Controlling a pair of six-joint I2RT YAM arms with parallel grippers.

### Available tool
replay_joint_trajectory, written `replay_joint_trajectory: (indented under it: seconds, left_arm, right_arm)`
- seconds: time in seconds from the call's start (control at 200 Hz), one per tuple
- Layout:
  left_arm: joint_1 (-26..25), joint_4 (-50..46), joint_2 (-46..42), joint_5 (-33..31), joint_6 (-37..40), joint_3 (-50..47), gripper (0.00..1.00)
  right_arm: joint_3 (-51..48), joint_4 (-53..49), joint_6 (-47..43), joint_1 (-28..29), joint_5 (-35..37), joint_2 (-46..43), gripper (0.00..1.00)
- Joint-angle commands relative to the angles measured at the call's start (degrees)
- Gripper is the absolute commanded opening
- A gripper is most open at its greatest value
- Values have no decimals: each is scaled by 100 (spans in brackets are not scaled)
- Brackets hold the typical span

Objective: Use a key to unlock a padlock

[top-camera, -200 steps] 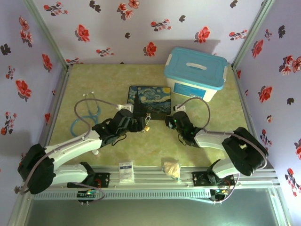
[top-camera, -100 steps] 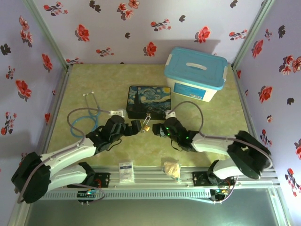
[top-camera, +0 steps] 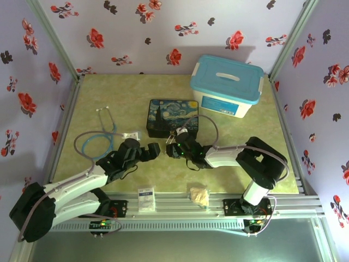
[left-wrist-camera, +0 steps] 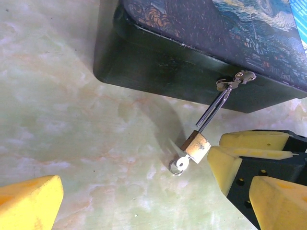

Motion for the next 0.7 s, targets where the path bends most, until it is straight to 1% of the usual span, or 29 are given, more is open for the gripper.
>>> replay_joint_trajectory:
  seconds: [0.0, 0.16, 0.29, 0.475, 0.59, 0.695]
  left_arm:
    - [93, 25, -106, 14, -3, -49, 100]
    - [129, -129, -178, 14, 73, -54, 100]
    - [153, -118, -246, -3, 29, -119, 100]
    - [173, -164, -304, -4, 42, -123, 100]
    - [199, -173, -325, -4, 92, -66, 100]
    - [247, -443, -342, -122, 373, 226, 100]
  right_arm:
    - [80, 35, -89, 33, -67, 151, 44]
    - [291, -69, -122, 36, -80, 430, 43]
    - [335, 48, -49, 38, -190, 654, 42]
    - [52, 527, 301, 23, -240, 655, 30]
    - [-302, 1296, 729, -39, -505, 587, 22]
    - [-616, 1919, 1302, -155, -575, 595, 13]
